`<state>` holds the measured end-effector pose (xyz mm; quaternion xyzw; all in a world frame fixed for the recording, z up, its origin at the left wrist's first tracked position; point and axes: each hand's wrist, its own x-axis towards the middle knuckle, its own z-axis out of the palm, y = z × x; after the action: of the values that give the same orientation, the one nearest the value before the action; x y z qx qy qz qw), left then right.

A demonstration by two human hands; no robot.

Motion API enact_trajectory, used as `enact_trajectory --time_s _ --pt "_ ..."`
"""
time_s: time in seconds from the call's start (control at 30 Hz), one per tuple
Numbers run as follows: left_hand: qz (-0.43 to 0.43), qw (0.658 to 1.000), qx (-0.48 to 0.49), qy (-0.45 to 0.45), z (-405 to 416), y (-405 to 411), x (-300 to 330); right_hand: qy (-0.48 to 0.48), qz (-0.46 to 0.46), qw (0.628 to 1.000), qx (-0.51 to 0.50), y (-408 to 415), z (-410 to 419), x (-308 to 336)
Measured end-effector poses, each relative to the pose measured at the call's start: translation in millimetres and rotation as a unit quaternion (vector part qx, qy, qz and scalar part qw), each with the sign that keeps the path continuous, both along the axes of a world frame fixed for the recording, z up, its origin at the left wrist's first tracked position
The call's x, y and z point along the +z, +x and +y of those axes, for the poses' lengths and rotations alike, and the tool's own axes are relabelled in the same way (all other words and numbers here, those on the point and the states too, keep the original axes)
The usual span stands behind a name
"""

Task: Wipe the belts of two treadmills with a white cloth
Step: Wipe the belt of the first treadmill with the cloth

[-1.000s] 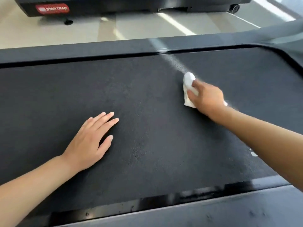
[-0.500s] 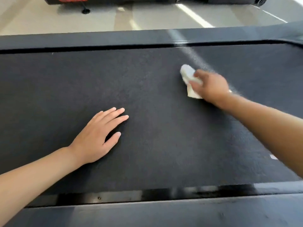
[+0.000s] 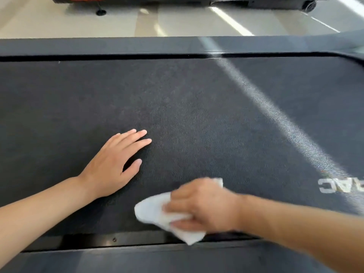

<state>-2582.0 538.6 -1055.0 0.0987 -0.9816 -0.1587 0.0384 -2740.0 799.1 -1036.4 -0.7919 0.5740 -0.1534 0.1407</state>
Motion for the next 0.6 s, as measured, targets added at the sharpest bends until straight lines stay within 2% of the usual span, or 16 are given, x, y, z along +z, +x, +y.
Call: enact_trajectory --time_s 0.03,0.1,0.13,0.2,0.23,0.27,0.3,0.33,0.4,0.5,0.6 --pt "-0.002 1.0 -0.003 -0.001 0 0 0 -0.027 0.01 0.999 -0.04 -24 -7 -3" --pt "-0.006 1.0 -0.004 -0.003 0 1 1 -0.1 0.031 0.968 -0.23 -93 -31 -6" --pt "-0.009 1.0 -0.003 -0.003 0 1 2 -0.121 0.062 0.931 -0.339 -134 -43 -4" --pt "-0.016 1.0 -0.008 -0.006 -1 1 5 -0.08 0.104 0.837 -0.532 -207 -54 1" --pt "-0.021 1.0 -0.014 -0.012 -3 2 6 -0.056 0.104 0.802 -0.586 -226 -57 5" --pt "-0.025 0.999 -0.02 -0.019 -5 3 8 -0.043 0.109 0.786 -0.606 -231 -60 6" --pt "-0.03 0.999 -0.021 -0.024 -10 4 10 -0.041 0.111 0.791 -0.601 -222 -64 8" --pt "-0.032 0.999 -0.015 -0.024 -14 7 11 -0.045 0.106 0.811 -0.573 -201 -67 7" --pt "-0.029 0.999 0.016 -0.019 -25 17 11 -0.057 0.069 0.874 -0.478 -138 -74 1" --pt "-0.014 0.998 0.063 -0.01 -38 30 10 -0.07 0.009 0.959 -0.275 -30 -73 -5" --pt "-0.006 0.997 0.07 -0.017 -40 30 10 -0.038 -0.029 0.998 -0.05 64 -75 -8"
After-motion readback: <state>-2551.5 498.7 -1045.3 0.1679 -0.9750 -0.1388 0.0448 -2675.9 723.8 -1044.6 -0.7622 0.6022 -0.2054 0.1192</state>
